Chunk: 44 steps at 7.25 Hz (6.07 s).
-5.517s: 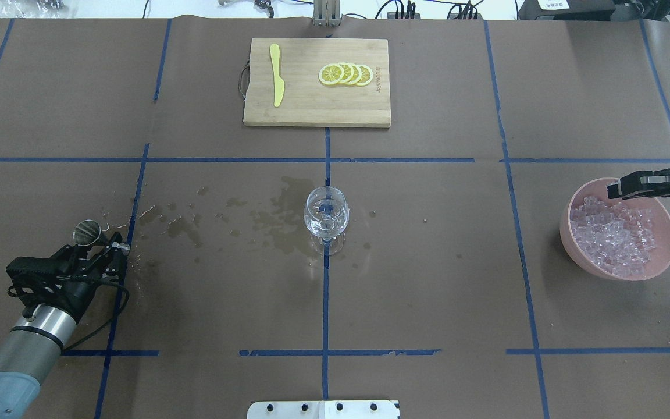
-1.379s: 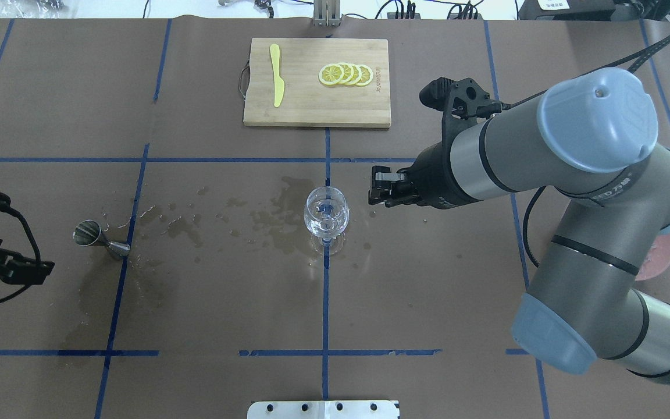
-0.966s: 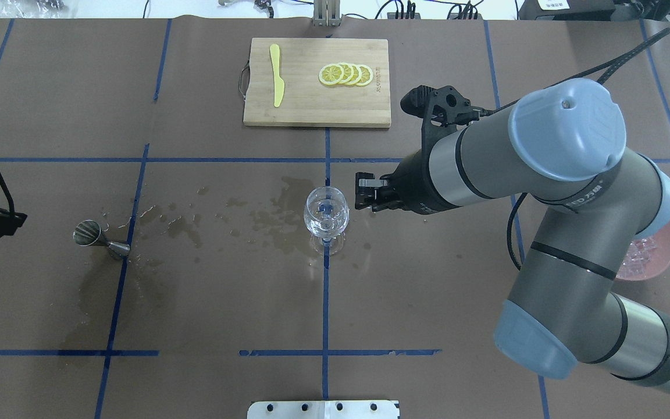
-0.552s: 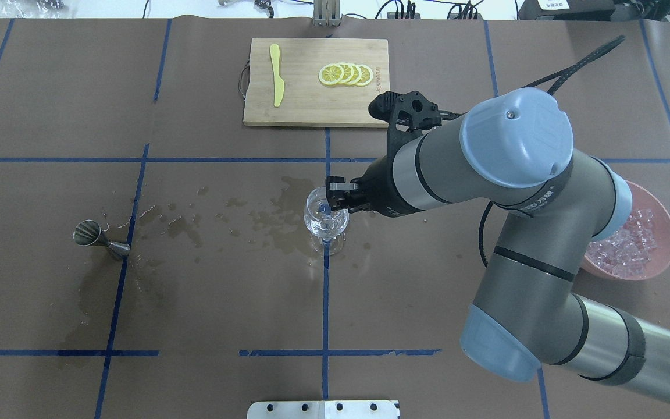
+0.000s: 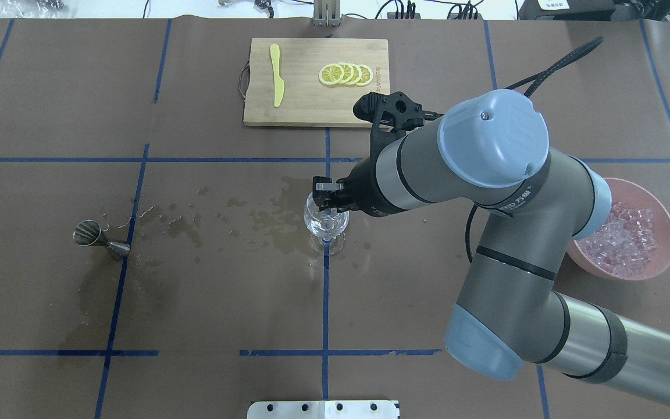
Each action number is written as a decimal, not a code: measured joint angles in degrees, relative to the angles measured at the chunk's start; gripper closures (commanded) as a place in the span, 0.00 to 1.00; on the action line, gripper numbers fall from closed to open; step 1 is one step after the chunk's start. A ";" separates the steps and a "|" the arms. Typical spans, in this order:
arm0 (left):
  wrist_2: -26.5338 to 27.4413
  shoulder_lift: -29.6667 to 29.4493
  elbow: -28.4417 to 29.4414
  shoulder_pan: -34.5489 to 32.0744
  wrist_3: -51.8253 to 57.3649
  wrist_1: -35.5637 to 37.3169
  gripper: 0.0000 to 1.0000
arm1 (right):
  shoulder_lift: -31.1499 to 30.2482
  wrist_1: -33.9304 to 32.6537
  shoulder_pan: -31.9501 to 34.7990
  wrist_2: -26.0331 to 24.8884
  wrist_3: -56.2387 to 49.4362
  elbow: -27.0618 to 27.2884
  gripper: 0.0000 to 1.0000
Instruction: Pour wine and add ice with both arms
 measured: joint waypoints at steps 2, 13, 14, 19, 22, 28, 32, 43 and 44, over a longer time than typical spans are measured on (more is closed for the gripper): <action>-0.12 0.03 1.41 -0.38 0.33 -1.71 0.00 | 0.37 0.06 -0.04 -0.33 0.00 -0.41 0.76; -0.19 -0.02 3.39 -1.52 2.18 -2.72 0.00 | 2.13 -1.55 0.77 -1.34 -0.08 -1.10 0.00; -0.24 -0.24 4.12 -2.92 4.25 -2.68 0.00 | 2.16 -3.82 1.63 -0.86 -0.13 0.30 0.00; -16.63 -4.20 15.05 -16.20 6.75 -2.36 0.00 | -2.70 -11.99 15.82 9.26 -6.43 3.16 0.00; -19.94 -4.32 17.63 -19.43 6.23 -1.76 0.00 | -11.07 -18.22 23.88 11.74 -28.89 1.83 0.00; -22.68 -4.54 19.78 -21.51 6.44 3.29 0.00 | -26.05 -23.07 42.74 18.80 -71.64 -7.13 0.00; -25.58 -5.80 22.29 -22.98 6.25 11.19 0.00 | -29.41 -22.81 55.77 26.53 -85.73 -17.03 0.00; -25.20 -5.43 23.83 -26.25 6.31 13.80 0.00 | -31.97 -5.01 61.46 27.28 -72.14 -25.00 0.00; -25.24 -5.44 24.11 -26.26 6.28 13.73 0.00 | -32.05 -5.06 61.48 27.25 -71.68 -24.64 0.00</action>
